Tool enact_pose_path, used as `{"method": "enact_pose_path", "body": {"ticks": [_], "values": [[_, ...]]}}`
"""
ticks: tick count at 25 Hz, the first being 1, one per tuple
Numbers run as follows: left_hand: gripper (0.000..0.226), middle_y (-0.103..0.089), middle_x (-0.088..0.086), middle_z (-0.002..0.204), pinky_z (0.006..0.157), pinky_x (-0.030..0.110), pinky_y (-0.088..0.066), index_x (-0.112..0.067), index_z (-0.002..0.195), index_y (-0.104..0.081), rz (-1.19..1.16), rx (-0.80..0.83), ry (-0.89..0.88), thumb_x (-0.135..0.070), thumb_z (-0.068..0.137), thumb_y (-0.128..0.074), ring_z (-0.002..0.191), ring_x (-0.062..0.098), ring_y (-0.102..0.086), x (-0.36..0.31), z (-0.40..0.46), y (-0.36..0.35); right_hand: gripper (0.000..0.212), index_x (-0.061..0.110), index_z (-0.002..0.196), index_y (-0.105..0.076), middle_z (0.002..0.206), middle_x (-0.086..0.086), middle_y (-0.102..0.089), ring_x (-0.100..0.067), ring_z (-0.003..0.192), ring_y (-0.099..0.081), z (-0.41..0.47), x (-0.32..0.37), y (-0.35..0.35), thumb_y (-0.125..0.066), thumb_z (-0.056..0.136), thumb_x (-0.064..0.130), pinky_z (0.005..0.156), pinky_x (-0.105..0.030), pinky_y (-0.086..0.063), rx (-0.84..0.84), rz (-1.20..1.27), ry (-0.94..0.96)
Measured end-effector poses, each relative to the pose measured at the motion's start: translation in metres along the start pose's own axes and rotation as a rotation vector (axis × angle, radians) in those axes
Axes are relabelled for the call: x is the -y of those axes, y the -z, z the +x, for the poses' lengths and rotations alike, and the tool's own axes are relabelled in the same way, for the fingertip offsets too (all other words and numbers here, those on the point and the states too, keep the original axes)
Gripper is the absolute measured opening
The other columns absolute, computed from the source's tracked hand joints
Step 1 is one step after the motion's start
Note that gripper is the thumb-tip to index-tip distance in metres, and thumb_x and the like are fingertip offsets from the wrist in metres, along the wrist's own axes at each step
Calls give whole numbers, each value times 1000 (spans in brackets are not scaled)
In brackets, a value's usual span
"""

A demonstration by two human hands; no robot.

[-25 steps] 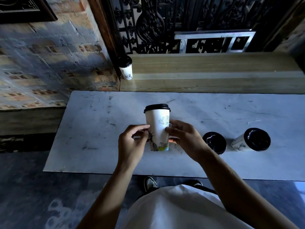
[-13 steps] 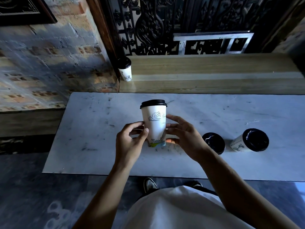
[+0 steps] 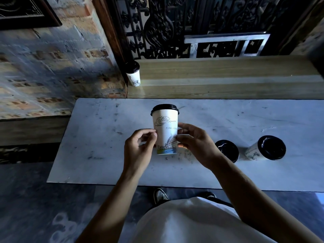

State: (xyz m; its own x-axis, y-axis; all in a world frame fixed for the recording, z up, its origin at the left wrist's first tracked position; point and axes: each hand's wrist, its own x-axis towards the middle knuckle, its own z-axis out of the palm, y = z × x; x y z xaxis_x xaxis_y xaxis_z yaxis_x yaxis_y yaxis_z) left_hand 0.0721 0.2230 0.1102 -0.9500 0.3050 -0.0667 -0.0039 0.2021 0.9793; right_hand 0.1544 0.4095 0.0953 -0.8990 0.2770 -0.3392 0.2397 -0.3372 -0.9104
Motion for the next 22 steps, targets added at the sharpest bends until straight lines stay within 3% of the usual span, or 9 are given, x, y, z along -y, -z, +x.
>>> {"method": "enact_pose_path", "body": {"ticks": [4, 7, 10, 14, 16, 19, 22], "values": [[9, -78, 3, 97, 81, 29, -60, -15, 96, -72, -15, 22, 27, -13, 89, -76, 91, 13, -73, 0, -2, -1, 51, 14, 133, -56, 107, -11, -72, -21, 91, -73, -1, 4, 1, -72, 85, 5, 75, -32, -57, 35, 159, -40], [11, -77, 1, 97, 84, 39, -62, -15, 96, -72, 15, 17, 35, -12, 87, -77, 91, 12, -73, 0, -1, -1, 55, 14, 135, -53, 105, -8, -75, -22, 88, -75, -3, 6, 2, -72, 85, 2, 74, -34, -58, 61, 194, -54], [10, -76, -1, 94, 76, 46, -63, -17, 96, -75, 89, -11, -10, -10, 88, -75, 86, 13, -71, 3, 0, 1, 55, 13, 136, -54, 114, -13, -71, -22, 94, -74, 0, 3, 2, -75, 85, 3, 77, -33, -58, 30, 134, -48], [24, -75, 4, 97, 72, 31, -62, -20, 96, -76, 129, 4, -79, 2, 88, -70, 84, 11, -71, -1, 1, 2, 49, 6, 131, -57, 129, -23, -65, -32, 107, -70, 2, -4, 2, -72, 85, 8, 89, -43, -57, 25, 120, -34], [26, -75, 6, 97, 72, 21, -58, -18, 96, -75, 125, 32, -77, 5, 88, -70, 82, 7, -72, -2, 1, 1, 38, 6, 126, -59, 125, -17, -65, -28, 102, -70, 1, -4, 4, -66, 90, 0, 87, -38, -58, -4, 102, -22], [23, -77, 4, 96, 75, 23, -59, -22, 93, -74, 74, 7, -4, 0, 89, -70, 87, 14, -74, 1, 1, -3, 29, 8, 116, -63, 120, -13, -66, -23, 97, -71, -1, -3, 5, -60, 93, -9, 83, -32, -58, -33, 54, -8], [4, -77, 5, 89, 76, 27, -58, -19, 87, -71, -13, 1, 50, -16, 90, -73, 86, 20, -74, 2, 0, -7, 30, 9, 116, -63, 116, -12, -65, -21, 97, -69, -2, -1, 3, -61, 92, -9, 78, -27, -57, -38, 66, -12]]}}
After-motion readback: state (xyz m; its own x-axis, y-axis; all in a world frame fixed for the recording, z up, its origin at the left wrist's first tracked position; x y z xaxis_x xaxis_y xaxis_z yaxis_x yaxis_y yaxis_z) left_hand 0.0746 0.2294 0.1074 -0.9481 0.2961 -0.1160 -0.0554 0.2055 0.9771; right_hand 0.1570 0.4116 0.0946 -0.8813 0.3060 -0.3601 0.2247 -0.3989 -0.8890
